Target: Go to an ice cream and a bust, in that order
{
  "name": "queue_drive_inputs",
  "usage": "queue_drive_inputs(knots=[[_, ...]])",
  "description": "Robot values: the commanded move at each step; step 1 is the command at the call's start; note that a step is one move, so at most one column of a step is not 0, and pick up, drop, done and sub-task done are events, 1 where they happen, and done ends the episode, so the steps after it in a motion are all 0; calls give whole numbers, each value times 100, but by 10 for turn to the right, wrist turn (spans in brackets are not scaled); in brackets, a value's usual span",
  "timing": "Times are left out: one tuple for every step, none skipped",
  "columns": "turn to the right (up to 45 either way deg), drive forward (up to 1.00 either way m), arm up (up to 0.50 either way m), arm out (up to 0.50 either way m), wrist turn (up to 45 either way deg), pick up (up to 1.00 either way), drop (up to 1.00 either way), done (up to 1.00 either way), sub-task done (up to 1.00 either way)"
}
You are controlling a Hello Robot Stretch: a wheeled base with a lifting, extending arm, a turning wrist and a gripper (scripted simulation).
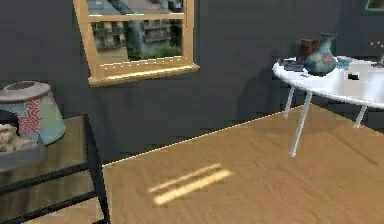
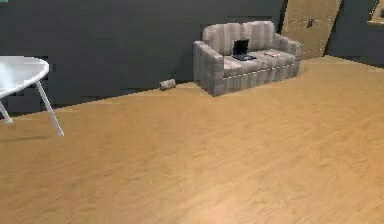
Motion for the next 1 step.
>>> queue_drive_inputs(knots=[[0,40,0,0,0,0,0,0,0]])
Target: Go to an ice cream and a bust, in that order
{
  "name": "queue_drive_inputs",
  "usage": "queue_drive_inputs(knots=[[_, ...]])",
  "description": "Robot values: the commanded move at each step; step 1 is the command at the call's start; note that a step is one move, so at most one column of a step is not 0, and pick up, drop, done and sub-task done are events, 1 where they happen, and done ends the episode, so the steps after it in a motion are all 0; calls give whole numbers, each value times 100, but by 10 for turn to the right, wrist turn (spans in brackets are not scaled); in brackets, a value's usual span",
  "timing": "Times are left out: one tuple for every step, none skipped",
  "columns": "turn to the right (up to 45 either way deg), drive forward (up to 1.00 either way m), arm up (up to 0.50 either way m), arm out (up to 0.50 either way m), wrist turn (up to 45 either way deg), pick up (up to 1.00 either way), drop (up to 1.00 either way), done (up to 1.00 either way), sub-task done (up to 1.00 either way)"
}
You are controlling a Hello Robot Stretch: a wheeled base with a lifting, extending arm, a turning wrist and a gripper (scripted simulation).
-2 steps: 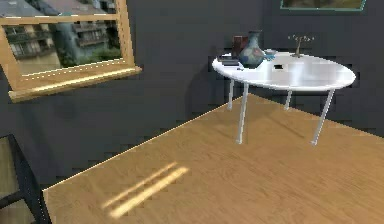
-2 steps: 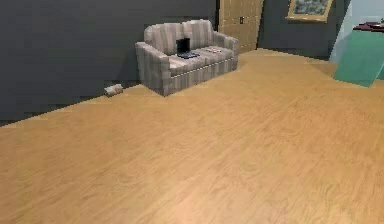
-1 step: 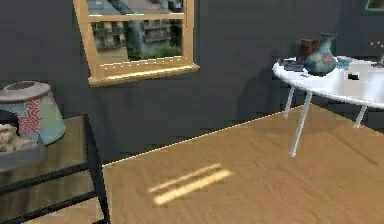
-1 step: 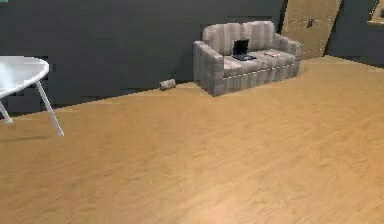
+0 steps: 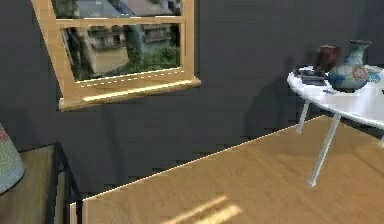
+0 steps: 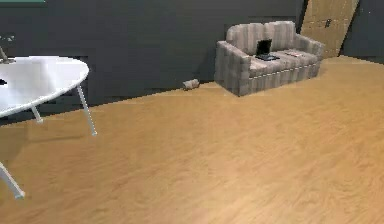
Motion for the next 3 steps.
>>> queue_drive_inputs(knots=[[-450,0,0,0,0,0,0,0,0],[-150,0,0,0,0,0,0,0,0],[0,0,0,0,0,0,0,100,0]])
